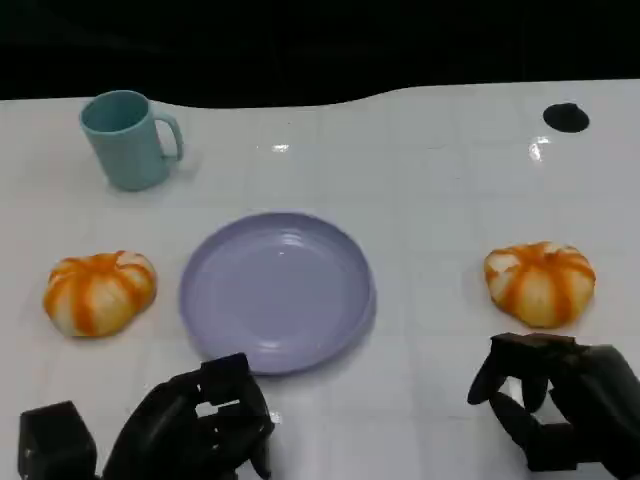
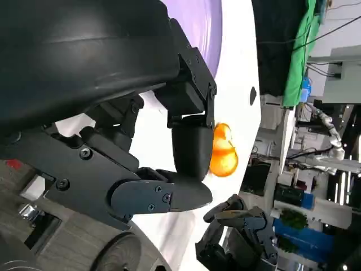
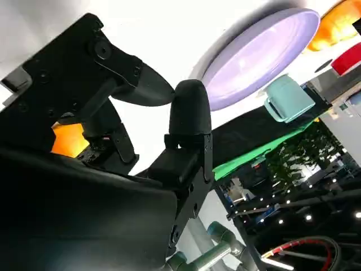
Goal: Grasp the bread from the table and place it into the plate.
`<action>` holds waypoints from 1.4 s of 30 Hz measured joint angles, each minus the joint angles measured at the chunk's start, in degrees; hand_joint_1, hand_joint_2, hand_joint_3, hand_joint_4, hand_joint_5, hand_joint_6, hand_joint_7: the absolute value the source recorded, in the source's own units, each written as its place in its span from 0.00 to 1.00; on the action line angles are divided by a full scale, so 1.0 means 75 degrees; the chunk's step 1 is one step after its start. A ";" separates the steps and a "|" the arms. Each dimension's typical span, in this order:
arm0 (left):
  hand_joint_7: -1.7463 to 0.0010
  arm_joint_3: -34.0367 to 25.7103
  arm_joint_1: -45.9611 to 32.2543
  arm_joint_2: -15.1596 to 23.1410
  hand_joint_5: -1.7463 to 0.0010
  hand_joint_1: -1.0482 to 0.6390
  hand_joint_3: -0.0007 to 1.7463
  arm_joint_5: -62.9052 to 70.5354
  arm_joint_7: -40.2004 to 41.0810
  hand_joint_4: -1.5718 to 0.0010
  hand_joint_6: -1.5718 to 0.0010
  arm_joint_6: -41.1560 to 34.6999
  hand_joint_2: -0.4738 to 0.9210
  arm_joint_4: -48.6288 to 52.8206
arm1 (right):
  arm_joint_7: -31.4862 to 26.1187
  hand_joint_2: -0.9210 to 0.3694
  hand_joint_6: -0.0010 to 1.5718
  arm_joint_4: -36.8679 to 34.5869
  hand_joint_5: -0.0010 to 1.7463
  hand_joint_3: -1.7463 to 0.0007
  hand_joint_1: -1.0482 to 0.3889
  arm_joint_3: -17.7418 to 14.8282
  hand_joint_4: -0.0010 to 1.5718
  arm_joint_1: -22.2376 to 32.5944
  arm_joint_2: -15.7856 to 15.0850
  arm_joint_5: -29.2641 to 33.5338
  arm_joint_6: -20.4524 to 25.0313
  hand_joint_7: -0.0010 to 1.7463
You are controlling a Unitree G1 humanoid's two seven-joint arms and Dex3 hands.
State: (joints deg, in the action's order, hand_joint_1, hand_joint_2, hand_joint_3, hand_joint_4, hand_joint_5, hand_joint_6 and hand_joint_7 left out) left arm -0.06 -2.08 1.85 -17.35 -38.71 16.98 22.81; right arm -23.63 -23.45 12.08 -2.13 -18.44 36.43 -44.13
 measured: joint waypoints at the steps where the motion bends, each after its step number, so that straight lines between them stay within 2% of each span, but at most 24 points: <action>1: 0.18 0.0000 0.0000 0.0000 0.00 0.26 0.31 0.0000 0.0000 0.50 0.51 -0.0002 0.87 0.0000 | 0.0000 0.44 0.55 0.0000 1.00 0.28 0.57 0.0000 0.56 0.0000 0.0000 0.0000 0.0000 0.77; 14: 0.18 0.0000 0.0001 0.0000 0.00 0.27 0.31 0.0000 0.0000 0.50 0.52 0.0002 0.87 0.0003 | -0.0002 0.43 0.54 -0.0012 0.98 0.28 0.58 0.0003 0.54 0.0000 0.0000 0.0010 0.0001 0.73; 16: 0.18 0.0000 0.0001 0.0000 0.00 0.27 0.31 0.0000 0.0000 0.50 0.52 0.0005 0.87 0.0003 | -0.0003 0.39 0.53 -0.0005 0.94 0.36 0.58 0.0003 0.53 0.0000 0.0000 0.0009 -0.0001 0.65; 20: 0.18 0.0001 0.0001 0.0000 0.00 0.27 0.31 0.0007 0.0000 0.51 0.52 0.0016 0.87 0.0002 | -0.0068 0.25 0.57 0.0049 0.75 0.58 0.55 -0.0034 0.52 -0.0001 -0.0016 0.0020 -0.0003 0.41; 22: 0.18 0.0002 0.0001 0.0000 0.00 0.27 0.31 0.0007 0.0000 0.51 0.52 0.0016 0.87 0.0002 | -0.0114 0.20 0.58 0.0126 0.71 0.65 0.54 -0.0066 0.50 -0.0005 -0.0033 0.0085 0.0058 0.32; 25: 0.18 0.0002 0.0001 0.0000 0.00 0.27 0.31 0.0005 0.0000 0.51 0.52 0.0017 0.87 0.0003 | -0.0143 0.10 0.56 0.0263 0.66 0.79 0.52 -0.0116 0.43 -0.0003 -0.0037 0.0150 0.0299 0.18; 28: 0.18 0.0002 0.0001 -0.0001 0.00 0.27 0.31 0.0006 0.0000 0.51 0.52 0.0019 0.87 0.0003 | -0.0103 0.02 0.50 0.0417 0.50 0.93 0.48 -0.0246 0.35 -0.0004 -0.0054 0.0111 0.0448 0.07; 33: 0.18 0.0001 0.0005 -0.0002 0.00 0.27 0.31 0.0009 0.0000 0.51 0.52 0.0119 0.87 0.0073 | 0.0183 0.00 0.42 0.0787 0.35 0.95 0.42 -0.0401 0.24 -0.0006 -0.0254 0.0050 0.0889 0.01; 42: 0.18 0.0002 0.0018 -0.0006 0.00 0.27 0.31 0.0007 0.0000 0.50 0.52 0.0136 0.87 0.0157 | 0.0540 0.00 0.29 0.1657 0.24 0.95 0.36 -0.0628 0.13 -0.0024 -0.0675 0.0589 0.1999 0.00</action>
State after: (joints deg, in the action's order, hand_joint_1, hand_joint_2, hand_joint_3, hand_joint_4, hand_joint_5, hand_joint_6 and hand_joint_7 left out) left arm -0.04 -1.95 1.81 -17.30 -38.71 18.00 23.98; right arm -19.58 -11.02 7.37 -2.32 -23.50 40.85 -29.14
